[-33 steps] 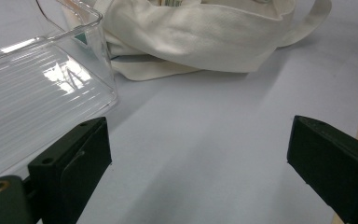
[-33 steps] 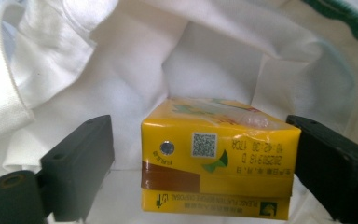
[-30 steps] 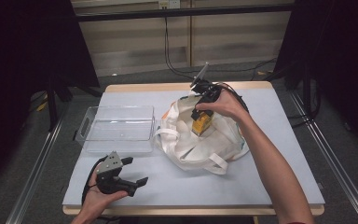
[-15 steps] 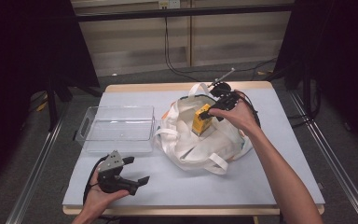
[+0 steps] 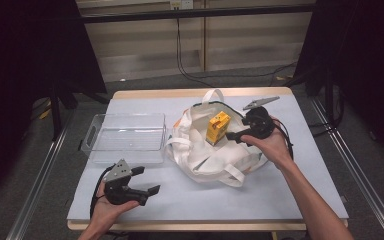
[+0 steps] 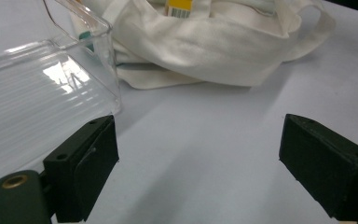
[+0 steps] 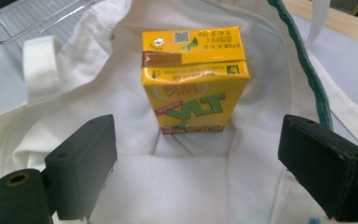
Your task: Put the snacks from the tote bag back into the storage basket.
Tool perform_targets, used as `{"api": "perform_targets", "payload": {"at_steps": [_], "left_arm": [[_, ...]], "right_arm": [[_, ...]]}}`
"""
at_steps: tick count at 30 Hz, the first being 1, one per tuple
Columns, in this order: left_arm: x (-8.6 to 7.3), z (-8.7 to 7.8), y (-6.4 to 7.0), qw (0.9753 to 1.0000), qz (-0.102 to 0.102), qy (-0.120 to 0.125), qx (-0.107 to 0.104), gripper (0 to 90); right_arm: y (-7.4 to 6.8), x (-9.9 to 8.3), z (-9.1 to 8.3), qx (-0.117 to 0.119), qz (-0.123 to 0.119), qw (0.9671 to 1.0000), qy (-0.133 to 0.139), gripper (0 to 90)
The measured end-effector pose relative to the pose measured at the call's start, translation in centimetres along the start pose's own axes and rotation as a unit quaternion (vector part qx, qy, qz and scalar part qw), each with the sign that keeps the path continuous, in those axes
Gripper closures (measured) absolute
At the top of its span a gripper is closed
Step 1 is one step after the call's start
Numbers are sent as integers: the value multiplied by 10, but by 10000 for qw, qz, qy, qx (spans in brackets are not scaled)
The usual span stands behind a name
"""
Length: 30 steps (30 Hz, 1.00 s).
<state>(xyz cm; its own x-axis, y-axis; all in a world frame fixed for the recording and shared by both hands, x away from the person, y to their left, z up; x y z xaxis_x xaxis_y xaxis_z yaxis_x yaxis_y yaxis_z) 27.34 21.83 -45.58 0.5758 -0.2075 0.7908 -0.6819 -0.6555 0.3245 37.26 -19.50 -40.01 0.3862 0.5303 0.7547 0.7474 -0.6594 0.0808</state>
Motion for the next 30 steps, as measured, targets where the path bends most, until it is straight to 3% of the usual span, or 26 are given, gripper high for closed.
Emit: {"api": "perform_targets", "payload": {"at_steps": [2,4,7,8,14,18,22,30], "left_arm": [[1,2,0,10000,-46,58,-40,116],[2,2,1,10000,-32,48,-7,116],[3,0,3,10000,17,70,25,150],[4,-1,4,10000,2,87,20,159],[14,1,7,9998,76,169,36,191],[23,8,11,9997,143,160,-100,232],[32,18,18,9996,201,152,-135,237],[44,33,31,9990,369,152,-178,265]], "right_arm": [[-1,-2,-2,-28,4,10000,34,130],[-7,-11,-11,-113,3,9993,365,145],[-12,-18,-17,-116,17,9986,521,149],[-17,-29,-21,-93,72,9982,592,161],[-27,-52,-31,-165,154,9969,750,161],[-38,-70,-42,-190,242,9949,957,175],[-44,-75,-48,-286,226,9940,1030,198],[-59,-90,-60,-215,308,9924,1171,196]]}}
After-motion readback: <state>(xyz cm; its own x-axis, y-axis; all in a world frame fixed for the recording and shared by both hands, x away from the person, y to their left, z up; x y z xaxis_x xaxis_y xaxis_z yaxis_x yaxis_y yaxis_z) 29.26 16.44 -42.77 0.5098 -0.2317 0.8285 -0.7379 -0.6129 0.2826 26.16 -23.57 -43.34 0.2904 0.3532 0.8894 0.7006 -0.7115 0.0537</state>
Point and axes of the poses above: each handheld gripper's, and its own axes: z roughly forward along the jaws, x roughly out of its top, y roughly to its right, the point moved 1 cm from there along z, roughly forward along the jaws, and after that the axes turned 15 degrees about -z, right-handed, at the moved point
